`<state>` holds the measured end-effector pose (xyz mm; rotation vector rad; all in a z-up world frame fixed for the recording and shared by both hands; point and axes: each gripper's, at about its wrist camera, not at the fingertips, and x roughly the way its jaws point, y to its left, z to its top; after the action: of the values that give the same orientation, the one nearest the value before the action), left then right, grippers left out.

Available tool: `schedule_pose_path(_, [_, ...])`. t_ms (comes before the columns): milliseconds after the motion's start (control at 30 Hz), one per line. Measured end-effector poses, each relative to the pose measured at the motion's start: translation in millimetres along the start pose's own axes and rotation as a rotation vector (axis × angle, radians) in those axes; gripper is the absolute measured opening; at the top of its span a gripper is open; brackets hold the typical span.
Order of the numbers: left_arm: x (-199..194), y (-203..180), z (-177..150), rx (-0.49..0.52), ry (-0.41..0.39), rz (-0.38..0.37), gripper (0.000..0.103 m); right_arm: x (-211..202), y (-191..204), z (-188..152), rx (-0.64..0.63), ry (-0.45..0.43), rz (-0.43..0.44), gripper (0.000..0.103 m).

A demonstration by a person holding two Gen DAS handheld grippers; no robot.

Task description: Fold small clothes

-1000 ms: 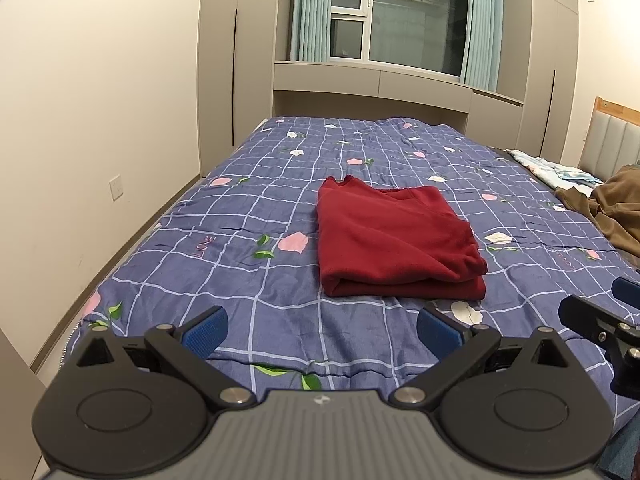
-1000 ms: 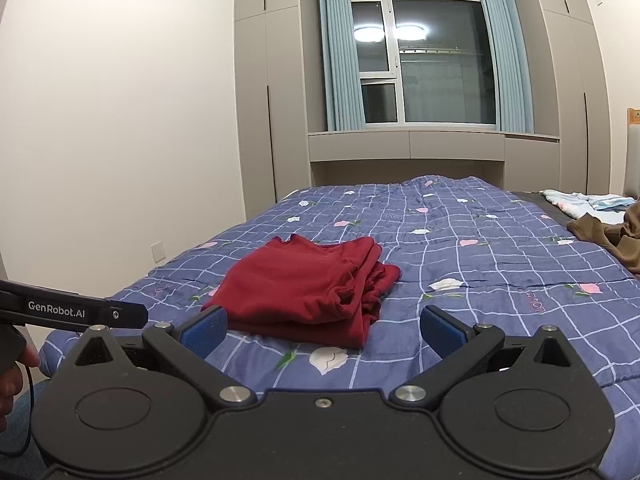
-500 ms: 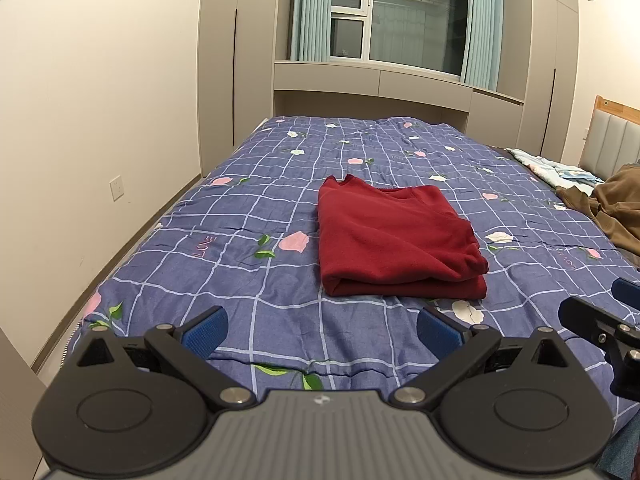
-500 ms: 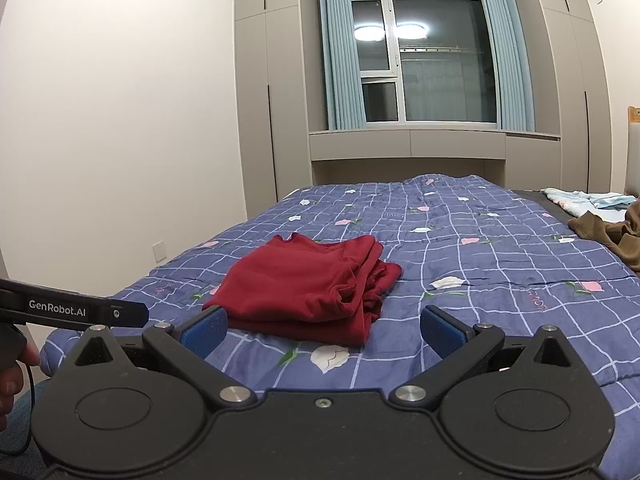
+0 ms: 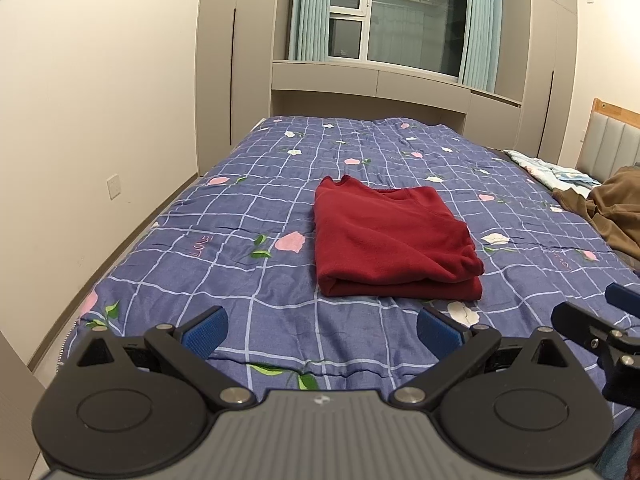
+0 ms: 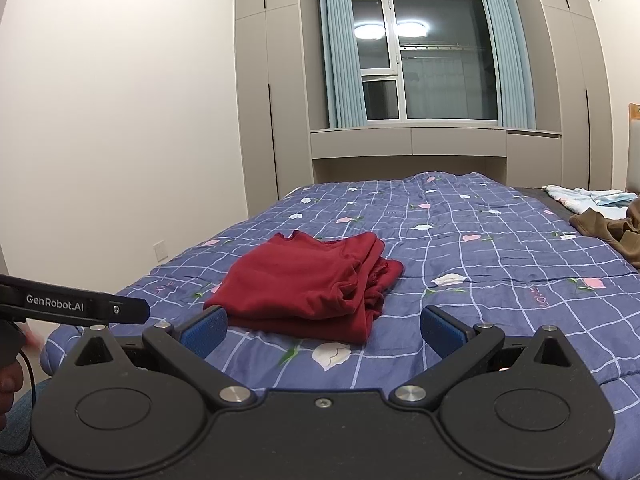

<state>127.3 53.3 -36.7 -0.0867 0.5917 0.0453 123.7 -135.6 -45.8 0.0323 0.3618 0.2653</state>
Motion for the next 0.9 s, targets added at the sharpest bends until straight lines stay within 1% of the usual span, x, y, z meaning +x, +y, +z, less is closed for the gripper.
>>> schedule_pose_path(100, [-2.1,1.0,0.2,-0.010,-0.008,-0.002,0.103,-0.2,-0.2,-0.3,0.000,0.001,0.000,0.102])
schedule_pose_path(233, [0.1,2.9,1.1,-0.030,0.006,-0.008,0.102,-0.5,-0.9,-1.4,0.002,0.002,0.002,0.102])
schedule_pose_path(367, [1.3,2.5,0.6,-0.029,0.013,0.007,0.102,-0.5,-0.2,-3.0,0.004,0.004,0.004,0.102])
schedule_pose_path(900, [2.3,1.8,-1.4,-0.023,0.024,0.010,0.102,0.2,-2.7,-3.8,0.008,0.011,0.007,0.102])
